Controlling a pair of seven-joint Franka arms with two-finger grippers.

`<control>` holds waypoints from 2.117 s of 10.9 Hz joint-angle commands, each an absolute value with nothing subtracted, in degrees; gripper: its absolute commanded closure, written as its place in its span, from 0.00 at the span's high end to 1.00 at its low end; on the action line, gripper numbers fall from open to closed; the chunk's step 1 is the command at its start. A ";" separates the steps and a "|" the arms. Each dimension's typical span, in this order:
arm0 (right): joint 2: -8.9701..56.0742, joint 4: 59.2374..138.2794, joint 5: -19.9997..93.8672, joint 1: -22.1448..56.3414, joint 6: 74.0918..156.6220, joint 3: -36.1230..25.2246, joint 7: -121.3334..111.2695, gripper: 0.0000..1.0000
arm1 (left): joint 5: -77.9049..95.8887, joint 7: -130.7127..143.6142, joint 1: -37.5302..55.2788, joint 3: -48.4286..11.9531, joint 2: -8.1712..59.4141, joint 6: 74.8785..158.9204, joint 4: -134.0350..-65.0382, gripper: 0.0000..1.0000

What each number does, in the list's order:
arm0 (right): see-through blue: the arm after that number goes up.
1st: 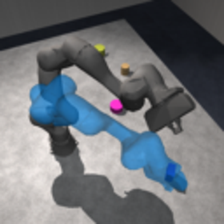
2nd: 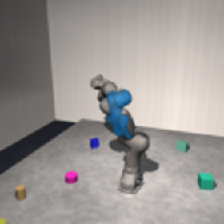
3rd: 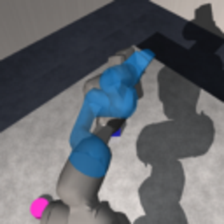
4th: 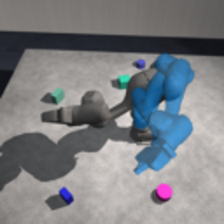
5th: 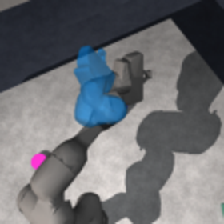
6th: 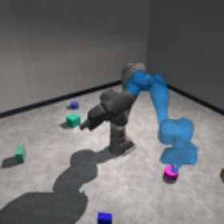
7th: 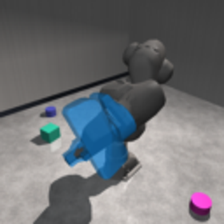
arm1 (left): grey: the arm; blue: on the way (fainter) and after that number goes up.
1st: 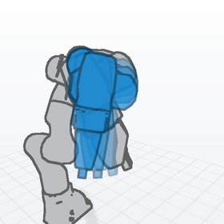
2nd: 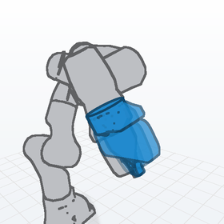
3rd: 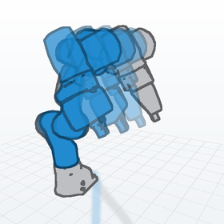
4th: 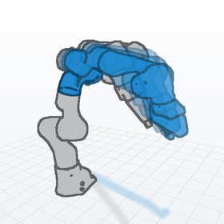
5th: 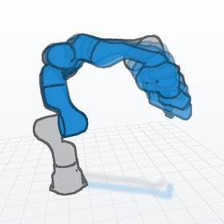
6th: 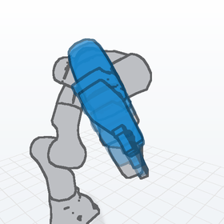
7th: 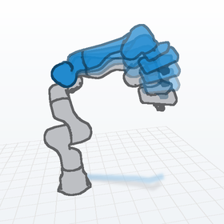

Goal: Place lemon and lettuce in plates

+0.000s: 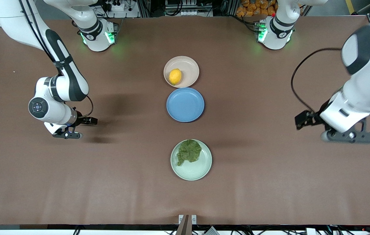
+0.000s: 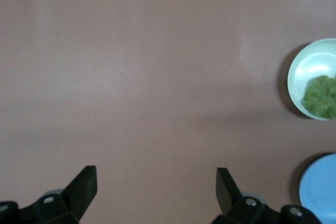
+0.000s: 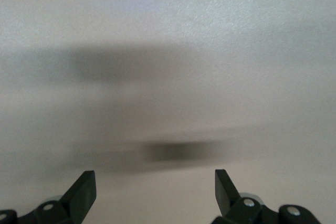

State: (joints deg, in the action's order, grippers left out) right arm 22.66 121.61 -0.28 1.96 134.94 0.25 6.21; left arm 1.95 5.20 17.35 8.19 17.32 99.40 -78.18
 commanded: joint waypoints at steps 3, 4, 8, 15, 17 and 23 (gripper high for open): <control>14.25 129.80 -1.41 2.20 135.44 1.14 5.27 1.00 | 2.37 3.34 15.47 7.73 9.41 90.10 -80.07 1.00; 13.11 130.42 -1.41 1.85 135.35 1.06 3.01 1.00 | 2.37 3.34 15.47 7.82 8.53 89.22 -80.24 1.00; 11.78 130.52 -1.32 -5.18 133.43 0.97 -9.05 1.00 | 2.37 3.69 14.25 7.65 2.30 88.77 -86.20 1.00; 4.67 130.52 -1.14 -3.69 122.54 1.32 -5.19 1.00 | 1.76 3.43 12.48 7.65 1.58 89.21 -87.10 1.00; 2.12 130.52 -1.14 -3.60 118.85 1.32 -5.19 1.00 | 1.84 3.43 9.69 5.03 1.67 89.30 -87.01 1.00; 1.14 121.41 -0.62 -3.34 116.38 1.41 -4.75 1.00 | -1.13 3.34 3.25 -2.46 1.76 89.30 -86.66 1.00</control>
State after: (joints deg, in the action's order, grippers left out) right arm 1.93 127.06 -0.41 -3.82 118.75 1.29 -6.16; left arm 1.43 4.50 4.17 -0.95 3.00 88.69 -85.72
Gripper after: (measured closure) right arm 0.000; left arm 0.000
